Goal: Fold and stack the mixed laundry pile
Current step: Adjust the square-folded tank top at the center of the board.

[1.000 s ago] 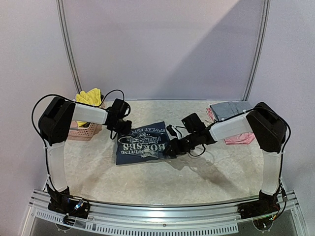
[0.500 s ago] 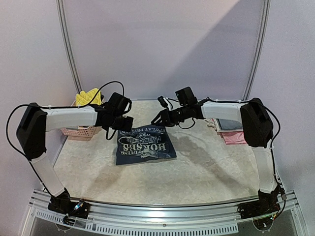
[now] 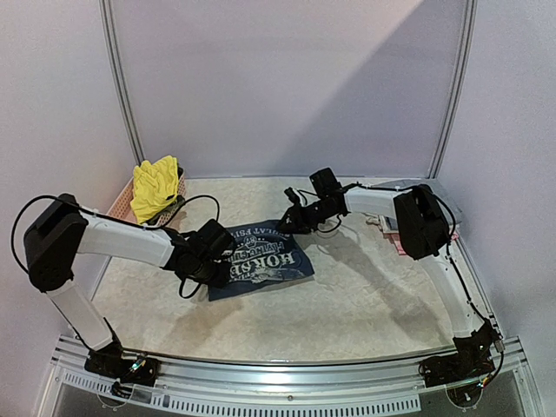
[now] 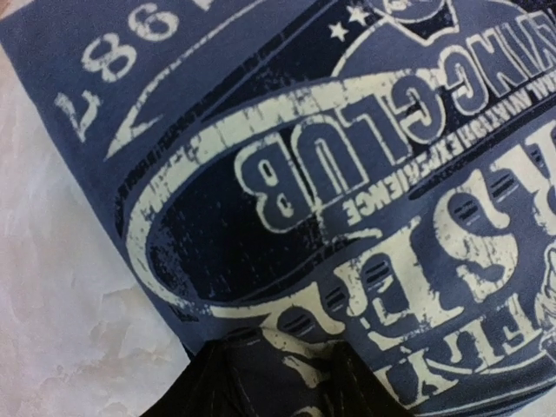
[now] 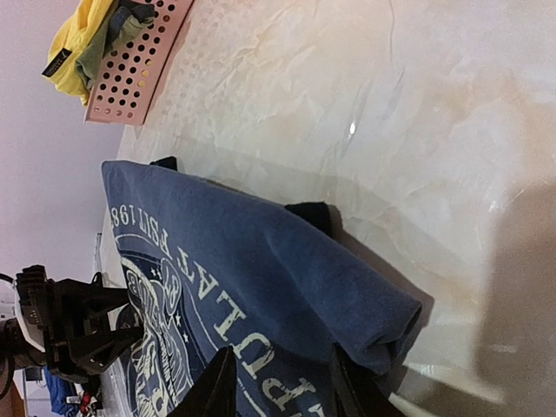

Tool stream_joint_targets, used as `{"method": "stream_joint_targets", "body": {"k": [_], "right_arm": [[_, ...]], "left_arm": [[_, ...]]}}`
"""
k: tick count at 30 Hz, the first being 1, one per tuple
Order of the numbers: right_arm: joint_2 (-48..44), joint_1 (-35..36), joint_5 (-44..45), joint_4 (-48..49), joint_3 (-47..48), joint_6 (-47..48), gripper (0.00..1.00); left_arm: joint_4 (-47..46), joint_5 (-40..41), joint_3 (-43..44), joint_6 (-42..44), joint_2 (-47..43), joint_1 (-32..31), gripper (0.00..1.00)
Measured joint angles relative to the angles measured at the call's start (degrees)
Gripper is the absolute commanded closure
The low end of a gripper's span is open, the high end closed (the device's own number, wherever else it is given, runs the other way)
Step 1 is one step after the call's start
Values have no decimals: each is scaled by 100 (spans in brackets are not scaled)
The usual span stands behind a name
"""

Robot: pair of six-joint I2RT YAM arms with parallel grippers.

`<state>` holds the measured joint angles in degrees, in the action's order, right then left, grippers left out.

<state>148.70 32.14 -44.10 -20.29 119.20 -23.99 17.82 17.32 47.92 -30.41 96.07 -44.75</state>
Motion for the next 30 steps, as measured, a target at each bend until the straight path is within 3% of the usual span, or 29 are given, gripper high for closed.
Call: {"method": "stream_joint_targets", "body": {"k": [10, 13, 15, 17, 21, 25, 30], "right_arm": [[-50, -127, -2, 153, -190, -76, 63], [-472, -133, 142, 396, -962, -149, 63], [-787, -133, 302, 485, -1421, -184, 60], [-1169, -127, 492, 498, -1930, -210, 55], [-1779, -94, 789, 444, -2533, -177, 41], [-2645, -68, 1202, 413, -3064, -101, 3], [-4009, -92, 1897, 804, -4308, -87, 1]], "left_arm": [[-127, 525, -540, -566, -409, -166, 56], [332, 868, -393, -531, -503, -212, 51], [708, 1091, -214, -444, -555, -289, 40], [1084, 1362, 98, -319, -584, -444, 29], [1449, 1832, 815, 109, -590, -918, 20], [1412, 2267, 1587, 907, -457, -1593, 18], [1147, 2444, 2323, 2103, 400, -2175, 18]]}}
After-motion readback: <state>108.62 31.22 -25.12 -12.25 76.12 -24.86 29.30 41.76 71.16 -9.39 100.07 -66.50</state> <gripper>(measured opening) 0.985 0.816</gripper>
